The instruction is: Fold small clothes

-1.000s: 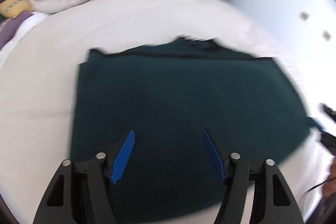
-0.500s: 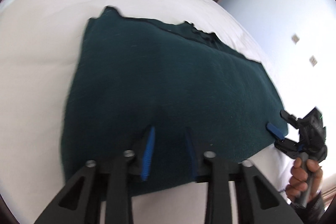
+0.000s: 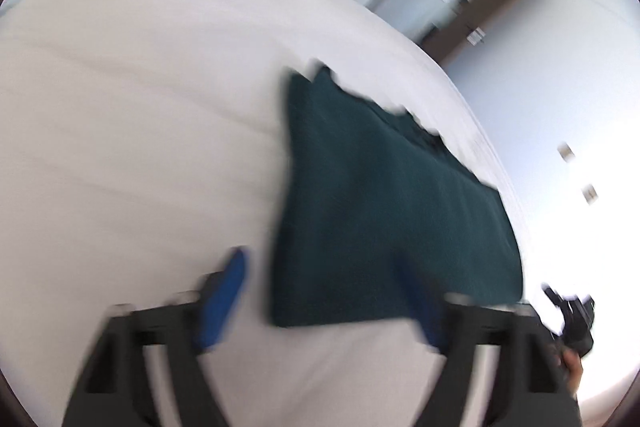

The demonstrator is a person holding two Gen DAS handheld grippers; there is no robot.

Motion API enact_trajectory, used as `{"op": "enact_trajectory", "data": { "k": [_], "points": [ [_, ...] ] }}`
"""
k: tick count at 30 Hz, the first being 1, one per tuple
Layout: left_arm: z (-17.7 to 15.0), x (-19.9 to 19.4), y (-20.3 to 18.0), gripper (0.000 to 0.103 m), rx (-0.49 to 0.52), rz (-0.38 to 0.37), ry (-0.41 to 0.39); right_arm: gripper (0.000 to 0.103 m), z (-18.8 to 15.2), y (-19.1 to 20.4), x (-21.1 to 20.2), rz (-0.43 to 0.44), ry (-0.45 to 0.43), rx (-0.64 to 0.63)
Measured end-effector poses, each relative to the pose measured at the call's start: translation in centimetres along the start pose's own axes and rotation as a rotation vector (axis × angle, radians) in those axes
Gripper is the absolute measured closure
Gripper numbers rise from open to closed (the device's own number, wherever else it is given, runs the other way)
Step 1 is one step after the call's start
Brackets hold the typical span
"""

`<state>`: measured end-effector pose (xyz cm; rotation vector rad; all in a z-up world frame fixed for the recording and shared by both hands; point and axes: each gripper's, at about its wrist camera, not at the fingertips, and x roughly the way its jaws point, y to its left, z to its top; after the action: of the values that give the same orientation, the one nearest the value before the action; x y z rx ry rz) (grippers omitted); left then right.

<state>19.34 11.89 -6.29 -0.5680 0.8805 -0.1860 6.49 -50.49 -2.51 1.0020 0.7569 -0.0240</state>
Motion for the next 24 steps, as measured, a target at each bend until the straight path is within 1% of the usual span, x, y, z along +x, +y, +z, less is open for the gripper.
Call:
{"op": "enact_trajectory", "data": {
  "k": [1,2,3,4,6,8,10,11,13,17,19,21,23,24],
  "points": [
    [0.3,-0.4,0.4,0.009,-0.015,0.002,-0.019,0.048,-0.3,0.3,-0.3,0.003,0.001,-0.01],
    [0.7,-0.7,0.9,0.009,-0.038,-0.017,-0.022,0.048,-0.8,1.2,0.2,0.006,0.006,-0.017],
    [0.9,-0.8,1.3,0.009,-0.06,-0.034,-0.012,0.048,-1.3,1.9,0.6,0.014,0.015,-0.03],
    [1.0,-0.7,1.5,0.009,-0.081,-0.049,-0.001,0.048,-1.8,2.4,0.1,0.023,0.026,-0.045],
    [1.4,0.0,1.6,0.009,-0.112,-0.098,0.033,0.047,-3.1,4.4,0.4,0.051,0.054,-0.087],
    [1.7,1.6,1.7,0.009,-0.142,-0.164,0.101,0.047,-4.4,6.5,1.1,0.087,0.104,-0.129],
    [1.7,3.2,1.9,0.01,-0.172,-0.187,0.143,0.047,-5.5,8.6,2.1,0.121,0.152,-0.172],
    [1.8,4.0,2.0,0.01,-0.191,-0.187,0.159,0.047,-6.0,9.4,2.5,0.135,0.17,-0.186],
    [1.9,4.7,1.8,0.01,-0.206,-0.196,0.162,0.047,-6.7,10.6,3.0,0.154,0.197,-0.201],
    [2.9,6.3,1.6,0.012,-0.244,-0.24,0.211,0.047,-7.3,12.4,4.8,0.171,0.236,-0.228],
    [3.2,7.2,1.1,0.013,-0.246,-0.255,0.254,0.047,-7.4,13.0,5.6,0.174,0.251,-0.239],
    [3.5,8.0,0.7,0.014,-0.235,-0.256,0.28,0.047,-7.4,13.8,6.4,0.182,0.265,-0.249],
    [3.8,8.6,0.4,0.016,-0.229,-0.26,0.305,0.047,-7.6,14.5,7.5,0.184,0.287,-0.26],
    [3.9,8.5,0.5,0.021,-0.237,-0.267,0.31,0.047,-7.6,14.9,8.1,0.182,0.298,-0.266]
  ]
}}
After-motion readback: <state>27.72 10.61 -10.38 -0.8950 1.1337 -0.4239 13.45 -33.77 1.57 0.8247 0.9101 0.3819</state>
